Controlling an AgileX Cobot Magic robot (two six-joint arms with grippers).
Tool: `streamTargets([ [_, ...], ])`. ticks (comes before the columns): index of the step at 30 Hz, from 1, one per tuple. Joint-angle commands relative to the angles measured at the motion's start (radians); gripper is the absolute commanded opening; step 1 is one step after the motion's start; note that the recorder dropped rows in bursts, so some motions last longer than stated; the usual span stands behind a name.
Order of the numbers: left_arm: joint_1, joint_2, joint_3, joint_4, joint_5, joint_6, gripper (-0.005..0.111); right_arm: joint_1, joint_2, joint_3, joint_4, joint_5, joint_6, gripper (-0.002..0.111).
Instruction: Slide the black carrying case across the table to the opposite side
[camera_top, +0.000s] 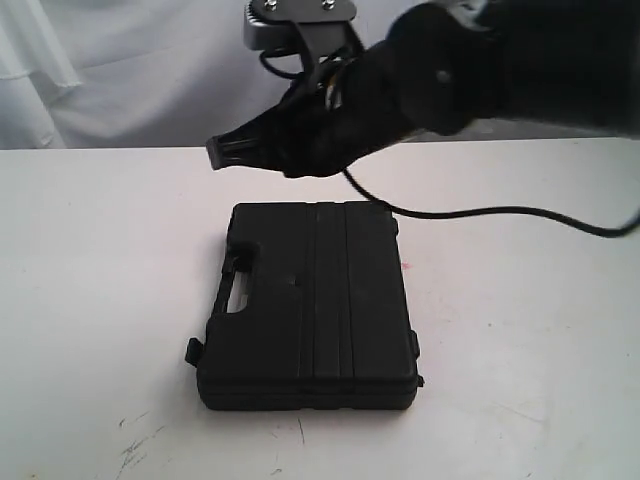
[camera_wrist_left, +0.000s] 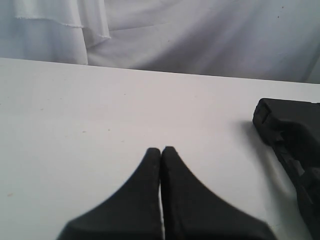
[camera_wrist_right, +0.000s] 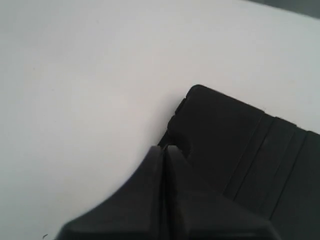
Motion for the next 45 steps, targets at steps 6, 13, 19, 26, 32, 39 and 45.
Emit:
streamTargets([
  [6, 0.003, -0.005, 0.005, 0.0, -0.008, -0.002, 0.0, -0.003, -0.343, 0.226, -0.028, -0.042, -0.039, 0.0],
  [13, 0.003, -0.005, 0.005, 0.0, -0.008, -0.002, 0.0, -0.003, -0.455, 0.226, -0.068, -0.041, -0.046, 0.0],
  [19, 0.003, -0.005, 0.005, 0.0, -0.008, -0.002, 0.0, -0.003, -0.514, 0.226, -0.116, -0.007, -0.046, 0.0],
  [26, 0.003, -0.005, 0.005, 0.0, -0.008, -0.002, 0.0, -0.044, -0.589, 0.259, -0.12, 0.05, -0.046, 0.0],
  [32, 0.003, -0.005, 0.005, 0.0, -0.008, -0.002, 0.0, -0.229, -0.756, 0.455, -0.064, -0.051, -0.046, 0.0],
  [39, 0.003, -0.005, 0.005, 0.0, -0.008, -0.002, 0.0, -0.526, -1.069, 0.793, -0.037, -0.219, -0.046, 0.0],
  [45, 0.003, -0.005, 0.005, 0.0, -0.008, -0.002, 0.0, -0.698, -1.34, 1.023, -0.042, -0.258, -0.048, 0.0],
])
